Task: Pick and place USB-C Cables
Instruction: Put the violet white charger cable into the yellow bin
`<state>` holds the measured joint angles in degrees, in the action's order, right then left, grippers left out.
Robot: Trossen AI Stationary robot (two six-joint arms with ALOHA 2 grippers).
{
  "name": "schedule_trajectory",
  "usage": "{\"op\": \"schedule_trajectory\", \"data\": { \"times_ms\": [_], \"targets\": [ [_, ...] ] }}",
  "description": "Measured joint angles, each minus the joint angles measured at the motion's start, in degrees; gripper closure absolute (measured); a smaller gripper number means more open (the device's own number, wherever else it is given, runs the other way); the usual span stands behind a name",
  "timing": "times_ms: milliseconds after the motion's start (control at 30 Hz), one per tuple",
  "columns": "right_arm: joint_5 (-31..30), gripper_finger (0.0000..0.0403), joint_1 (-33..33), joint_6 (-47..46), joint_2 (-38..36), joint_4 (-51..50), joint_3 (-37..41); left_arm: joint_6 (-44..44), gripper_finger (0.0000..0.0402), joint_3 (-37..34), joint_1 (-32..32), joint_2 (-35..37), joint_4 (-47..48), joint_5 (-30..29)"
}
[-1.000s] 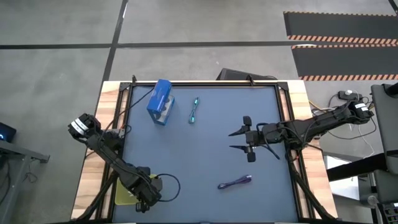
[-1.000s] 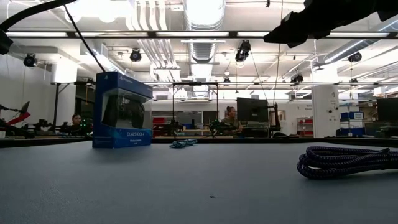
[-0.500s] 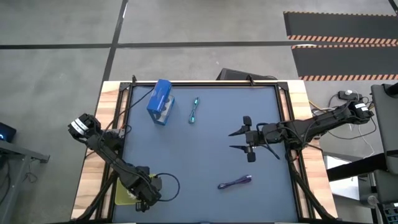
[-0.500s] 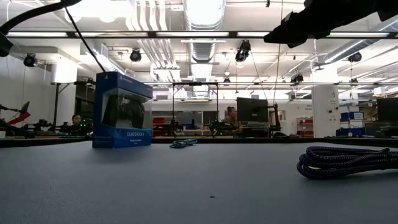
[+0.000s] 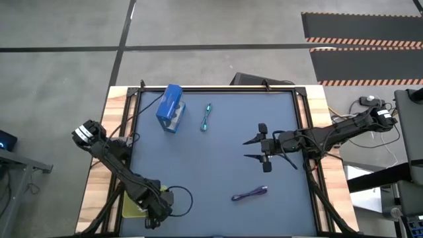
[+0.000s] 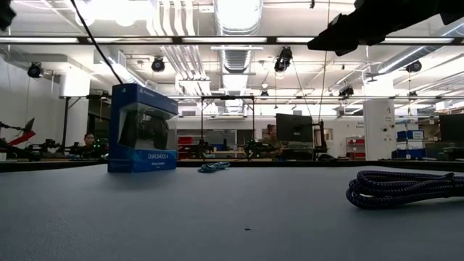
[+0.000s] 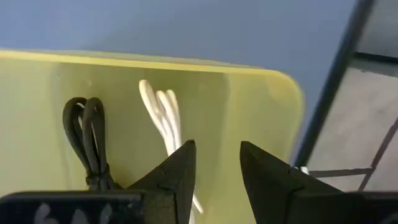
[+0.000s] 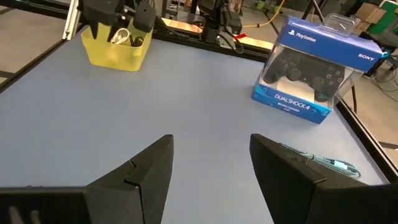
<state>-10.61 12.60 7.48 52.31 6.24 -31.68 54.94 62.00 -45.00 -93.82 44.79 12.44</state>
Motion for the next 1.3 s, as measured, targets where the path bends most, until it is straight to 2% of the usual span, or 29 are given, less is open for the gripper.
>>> {"op": "schedule_trajectory", "data": {
  "times_ms": [100,233,400,533,667,833,900,1033,1167,1300],
  "targets": [
    [0.00,0.0197,0.00,-0.03,0.00,0.12,0.00,0.49,0.0293,1.36,0.60,0.91,3.63,0.09],
    [0.01,0.0197,0.00,-0.02,0.00,1.27,0.00,6.14,0.0293,3.47,1.18,2.29,8.25,0.05],
    [0.07,0.0197,0.00,-1.84,0.00,3.24,0.00,12.29,0.0293,5.81,2.14,4.94,8.36,-1.15],
    [0.13,0.0197,0.30,-5.42,0.00,3.35,0.00,13.27,0.0293,7.50,3.24,6.35,8.18,-8.93],
    [0.57,0.0197,1.97,-8.88,0.00,2.65,0.00,7.99,0.0293,8.22,4.77,7.51,8.10,-18.76],
    [0.56,0.0197,3.91,-9.59,0.00,1.52,0.00,-2.07,0.0293,8.94,8.49,7.80,7.76,-39.92],
    [0.55,0.0197,4.04,-10.85,-0.02,1.44,0.00,-5.10,0.0293,8.69,10.73,7.77,6.61,-46.16],
    [0.55,0.0197,4.04,-12.43,0.14,-0.25,0.00,-10.16,0.0293,8.27,16.00,6.47,4.44,-51.77],
    [0.11,0.0197,4.04,-12.73,1.44,-1.54,0.07,-16.51,0.0293,6.66,21.65,4.63,-2.07,-52.06],
    [0.09,0.0197,4.04,-13.52,3.81,-1.51,0.07,-18.32,0.0293,4.11,26.33,3.37,-9.72,-51.94]
  ]
}}
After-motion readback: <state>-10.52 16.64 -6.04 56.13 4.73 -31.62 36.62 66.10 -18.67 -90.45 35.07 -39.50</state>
